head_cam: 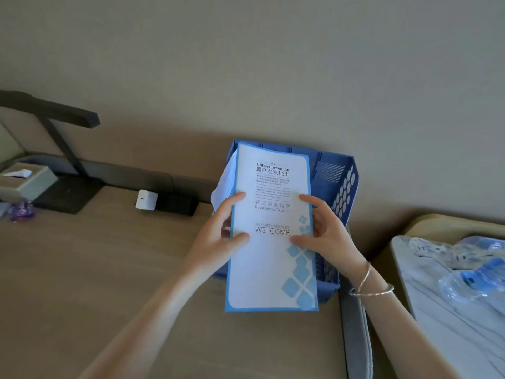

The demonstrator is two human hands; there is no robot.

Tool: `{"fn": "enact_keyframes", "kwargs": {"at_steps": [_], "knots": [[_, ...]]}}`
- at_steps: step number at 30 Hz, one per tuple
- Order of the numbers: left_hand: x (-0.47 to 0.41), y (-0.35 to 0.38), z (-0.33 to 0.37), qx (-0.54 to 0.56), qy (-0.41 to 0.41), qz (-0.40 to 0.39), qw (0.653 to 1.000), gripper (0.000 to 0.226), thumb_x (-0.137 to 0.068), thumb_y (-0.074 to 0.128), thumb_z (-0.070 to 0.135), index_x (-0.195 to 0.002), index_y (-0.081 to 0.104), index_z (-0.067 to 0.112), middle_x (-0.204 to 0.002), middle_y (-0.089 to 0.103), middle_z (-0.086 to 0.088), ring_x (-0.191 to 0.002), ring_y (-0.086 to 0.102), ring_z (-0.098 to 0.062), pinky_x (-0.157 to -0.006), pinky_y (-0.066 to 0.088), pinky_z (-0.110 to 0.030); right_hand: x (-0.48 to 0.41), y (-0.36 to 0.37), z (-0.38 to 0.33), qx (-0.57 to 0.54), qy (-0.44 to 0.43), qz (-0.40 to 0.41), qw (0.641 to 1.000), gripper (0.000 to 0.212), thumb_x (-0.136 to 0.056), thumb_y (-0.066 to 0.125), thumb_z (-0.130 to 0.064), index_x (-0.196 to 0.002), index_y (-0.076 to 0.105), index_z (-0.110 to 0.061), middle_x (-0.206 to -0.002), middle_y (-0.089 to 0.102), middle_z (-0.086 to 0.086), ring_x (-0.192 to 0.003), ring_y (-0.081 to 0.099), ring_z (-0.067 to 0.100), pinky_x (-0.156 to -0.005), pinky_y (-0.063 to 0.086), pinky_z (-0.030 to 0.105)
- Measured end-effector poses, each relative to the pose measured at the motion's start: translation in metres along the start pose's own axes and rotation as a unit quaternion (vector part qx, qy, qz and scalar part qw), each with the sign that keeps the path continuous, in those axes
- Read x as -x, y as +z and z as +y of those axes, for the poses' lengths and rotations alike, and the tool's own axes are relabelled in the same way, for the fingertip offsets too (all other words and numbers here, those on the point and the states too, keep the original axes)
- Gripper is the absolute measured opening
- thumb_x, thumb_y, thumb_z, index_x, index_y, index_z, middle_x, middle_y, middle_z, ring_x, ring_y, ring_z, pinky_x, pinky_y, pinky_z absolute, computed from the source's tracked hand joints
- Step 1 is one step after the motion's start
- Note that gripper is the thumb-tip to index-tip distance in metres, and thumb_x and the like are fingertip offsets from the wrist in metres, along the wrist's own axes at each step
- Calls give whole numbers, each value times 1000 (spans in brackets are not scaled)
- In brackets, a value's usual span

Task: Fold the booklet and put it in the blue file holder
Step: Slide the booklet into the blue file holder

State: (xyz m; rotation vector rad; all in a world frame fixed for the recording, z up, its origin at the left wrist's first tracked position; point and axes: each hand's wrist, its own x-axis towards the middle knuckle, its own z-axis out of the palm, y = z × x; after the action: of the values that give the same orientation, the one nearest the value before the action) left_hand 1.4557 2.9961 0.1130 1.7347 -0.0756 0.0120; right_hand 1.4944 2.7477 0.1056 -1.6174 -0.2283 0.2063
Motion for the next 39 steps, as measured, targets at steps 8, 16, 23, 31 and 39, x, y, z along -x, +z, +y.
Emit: {"fn": "enact_keyframes", "kwargs": {"at_steps": [8, 16, 23, 31, 39], "knots": [[-48, 17, -16, 18, 63, 124, 990, 72, -77, 58, -8, -129, 52, 41, -136, 58, -3, -97, 66, -35, -74, 49, -40, -86, -13, 6, 55, -73, -12, 996, 80, -74, 79, 11, -139, 48, -23, -106, 70, 20, -92, 72, 35, -79, 62, 42], [-69, 48, -64, -53, 94, 250, 962, 76, -78, 58, -8, -133, 48, 43, -145, 45, -3, -128, 52, -35, -92, 52, -51, -134, -9, 52, 104, -106, -27, 989, 96, -67, 76, 13, -139, 46, -42, -100, 58, 25, -88, 57, 47, -78, 56, 55], [-74, 69, -92, -134, 79, 297, 942, 78, -85, 62, -7, -137, 38, 46, -148, 47, 12, -113, 54, 11, -80, 51, -17, -168, -6, 99, 134, -119, -33, 983, 95, -66, 74, 12, -135, 45, -46, -102, 57, 5, -80, 53, 13, -68, 52, 24], [-73, 79, -123, -146, 44, 290, 945, 81, -86, 55, -6, -133, 36, 57, -135, 55, 18, -74, 61, -27, -66, 55, -46, -193, 0, 138, 126, -106, -82, 983, 94, -69, 71, 13, -139, 43, -43, -120, 54, -17, -113, 55, 16, -95, 51, 32], [-65, 76, -148, -166, -36, 280, 945, 84, -89, 60, -3, -128, 33, 67, -102, 65, 19, -80, 71, -13, -77, 59, -41, -204, 15, 167, 141, -106, -99, 979, 98, -66, 70, 11, -143, 42, -42, -122, 53, -20, -120, 55, 21, -103, 47, 51]]}}
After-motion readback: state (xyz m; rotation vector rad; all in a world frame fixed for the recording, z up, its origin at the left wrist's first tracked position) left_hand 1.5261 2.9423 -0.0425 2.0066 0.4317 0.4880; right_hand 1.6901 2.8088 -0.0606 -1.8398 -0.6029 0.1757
